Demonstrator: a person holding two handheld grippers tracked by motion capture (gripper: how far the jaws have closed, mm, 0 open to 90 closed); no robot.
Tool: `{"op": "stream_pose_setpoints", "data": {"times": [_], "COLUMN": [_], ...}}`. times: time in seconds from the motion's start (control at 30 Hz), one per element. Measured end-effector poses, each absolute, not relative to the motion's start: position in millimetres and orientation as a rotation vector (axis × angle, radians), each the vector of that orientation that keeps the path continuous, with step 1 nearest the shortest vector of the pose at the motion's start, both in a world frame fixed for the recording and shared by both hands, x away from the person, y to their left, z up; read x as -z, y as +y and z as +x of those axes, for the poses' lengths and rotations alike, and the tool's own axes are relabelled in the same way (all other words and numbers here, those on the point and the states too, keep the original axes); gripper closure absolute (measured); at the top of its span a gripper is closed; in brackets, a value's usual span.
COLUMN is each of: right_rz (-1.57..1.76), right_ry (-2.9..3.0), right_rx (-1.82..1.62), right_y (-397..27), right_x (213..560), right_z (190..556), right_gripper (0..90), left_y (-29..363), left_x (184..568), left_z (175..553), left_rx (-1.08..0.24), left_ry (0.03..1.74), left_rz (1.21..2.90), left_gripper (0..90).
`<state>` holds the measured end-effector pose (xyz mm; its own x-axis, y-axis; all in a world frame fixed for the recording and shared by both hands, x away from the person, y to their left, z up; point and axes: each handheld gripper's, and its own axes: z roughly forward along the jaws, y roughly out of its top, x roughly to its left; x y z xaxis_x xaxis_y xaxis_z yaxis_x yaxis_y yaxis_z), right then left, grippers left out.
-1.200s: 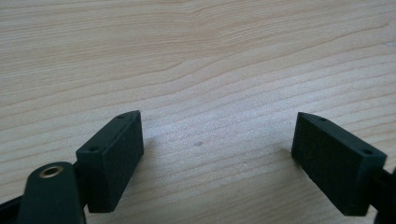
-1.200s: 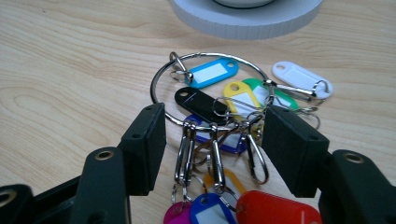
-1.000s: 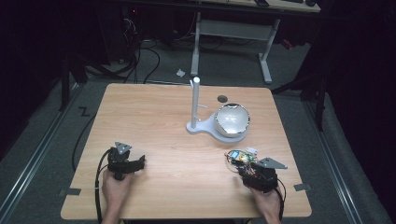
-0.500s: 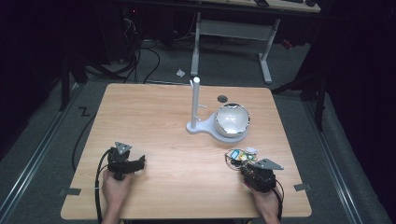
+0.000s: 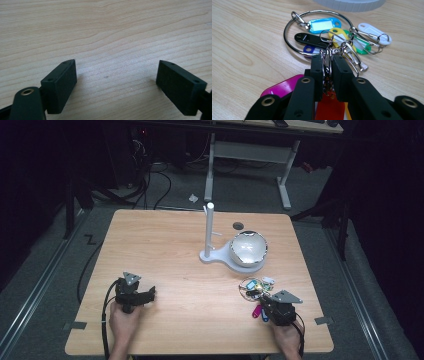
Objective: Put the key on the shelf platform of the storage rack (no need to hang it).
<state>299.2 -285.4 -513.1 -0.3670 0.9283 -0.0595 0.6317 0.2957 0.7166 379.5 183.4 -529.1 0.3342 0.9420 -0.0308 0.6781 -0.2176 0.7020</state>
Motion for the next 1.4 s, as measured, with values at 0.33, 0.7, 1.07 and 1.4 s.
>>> {"op": "stream_pose_setpoints", "data": {"times": [0.33, 0.7, 1.07, 1.4], "right_rz": [1.362, 1.336, 1.297, 1.253], "right_ry": [2.075, 2.023, 1.993, 1.979], "right_rx": [-0.902, -0.99, -1.059, -1.083], "right_y": [-290.6, -299.7, -309.1, -313.6], "right_x": [498.5, 470.4, 441.1, 416.5], "right_z": [297.7, 298.4, 300.8, 304.8], "right_gripper": [80.4, 80.5, 80.6, 80.7], "left_y": [183.4, 183.4, 183.4, 183.4], "left_x": [529.1, 529.0, 529.1, 529.1], "left_z": [379.4, 379.4, 379.5, 379.4], "left_rx": [-0.545, -0.545, -0.545, -0.545], "left_ry": [1.417, 1.417, 1.417, 1.417], "left_rz": [1.979, 1.979, 1.979, 1.978], "left_gripper": [17.1, 17.1, 17.1, 17.1]}}
